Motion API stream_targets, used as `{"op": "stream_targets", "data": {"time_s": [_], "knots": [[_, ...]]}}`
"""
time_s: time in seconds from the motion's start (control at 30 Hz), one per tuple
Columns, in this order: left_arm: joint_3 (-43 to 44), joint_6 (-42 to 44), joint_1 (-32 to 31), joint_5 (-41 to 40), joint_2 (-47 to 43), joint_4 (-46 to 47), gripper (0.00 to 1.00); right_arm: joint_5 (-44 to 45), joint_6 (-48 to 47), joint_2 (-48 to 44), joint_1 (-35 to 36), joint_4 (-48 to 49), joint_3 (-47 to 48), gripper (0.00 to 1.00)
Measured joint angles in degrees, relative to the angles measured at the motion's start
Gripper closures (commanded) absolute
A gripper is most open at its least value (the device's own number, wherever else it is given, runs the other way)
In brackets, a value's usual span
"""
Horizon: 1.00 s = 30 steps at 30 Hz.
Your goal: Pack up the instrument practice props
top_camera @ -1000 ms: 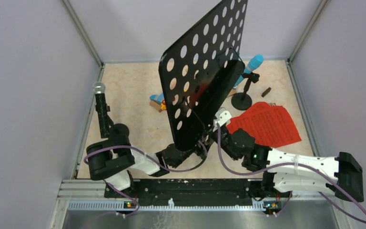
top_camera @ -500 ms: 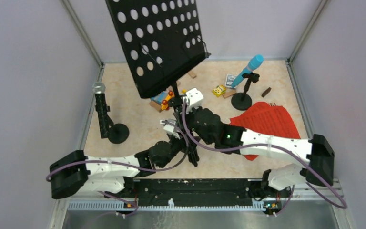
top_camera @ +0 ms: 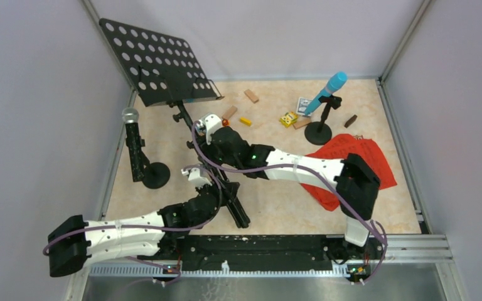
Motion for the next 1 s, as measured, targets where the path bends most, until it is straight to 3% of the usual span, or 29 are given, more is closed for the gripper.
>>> {"op": "stream_targets", "data": {"time_s": [0.3, 0.53, 0.8, 1.0], "knots": [[-0.5, -9.5, 1.7, -6.6, -0.4, -10.9, 1.00, -5.7, 0.9, 14.5, -2.0, -4.7, 12.4, 1.00], [-0.5, -10.6, 6.9, -7.0, 1.0, -15.8, 0.97, -7.3, 0.9, 25.9, -3.5, -10.2, 24.3, 1.00], [0.7, -6.8, 10.0, -3.3, 2.8, -15.3, 0.43, -7.0, -8.5, 36.4, -7.6, -4.8, 39.8, 1.00], [2.2, -3.1, 10.6, 0.0, 3.0, -14.8, 0.06, -7.5, -13.8, 37.9, -11.9, 0.7, 45.4, 1.00]]}}
